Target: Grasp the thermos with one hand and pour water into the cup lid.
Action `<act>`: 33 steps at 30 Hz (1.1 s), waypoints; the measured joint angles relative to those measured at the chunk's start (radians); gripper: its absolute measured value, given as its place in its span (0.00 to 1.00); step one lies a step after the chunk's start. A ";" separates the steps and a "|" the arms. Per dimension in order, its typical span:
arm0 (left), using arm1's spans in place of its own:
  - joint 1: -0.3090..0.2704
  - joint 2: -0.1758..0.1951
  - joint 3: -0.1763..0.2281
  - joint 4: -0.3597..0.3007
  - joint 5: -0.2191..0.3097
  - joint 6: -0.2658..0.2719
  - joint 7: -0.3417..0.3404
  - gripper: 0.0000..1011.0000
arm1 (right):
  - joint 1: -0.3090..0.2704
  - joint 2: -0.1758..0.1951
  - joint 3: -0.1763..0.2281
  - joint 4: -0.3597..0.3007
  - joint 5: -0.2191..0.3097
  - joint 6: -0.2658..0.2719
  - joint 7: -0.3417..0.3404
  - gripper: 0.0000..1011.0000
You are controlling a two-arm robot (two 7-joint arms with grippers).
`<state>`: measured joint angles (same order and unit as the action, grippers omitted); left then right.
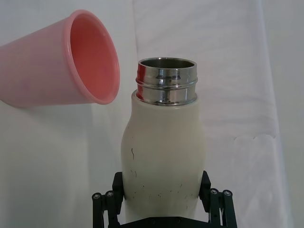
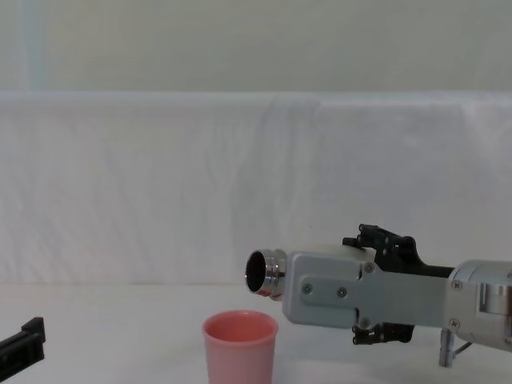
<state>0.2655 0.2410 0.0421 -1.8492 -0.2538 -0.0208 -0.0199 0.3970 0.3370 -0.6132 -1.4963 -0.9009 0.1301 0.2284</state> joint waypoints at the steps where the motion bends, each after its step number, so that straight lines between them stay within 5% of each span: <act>1: 0.000 0.000 0.000 0.000 0.000 0.000 0.000 0.99 | 0.000 0.000 -0.001 0.000 -0.001 0.000 0.000 0.94; 33: 0.000 0.000 0.000 0.000 0.000 0.000 0.000 0.99 | 0.009 0.008 -0.022 -0.007 -0.036 0.018 0.021 0.94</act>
<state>0.2655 0.2410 0.0421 -1.8492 -0.2538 -0.0208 -0.0198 0.4061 0.3447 -0.6352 -1.5028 -0.9365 0.1480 0.2490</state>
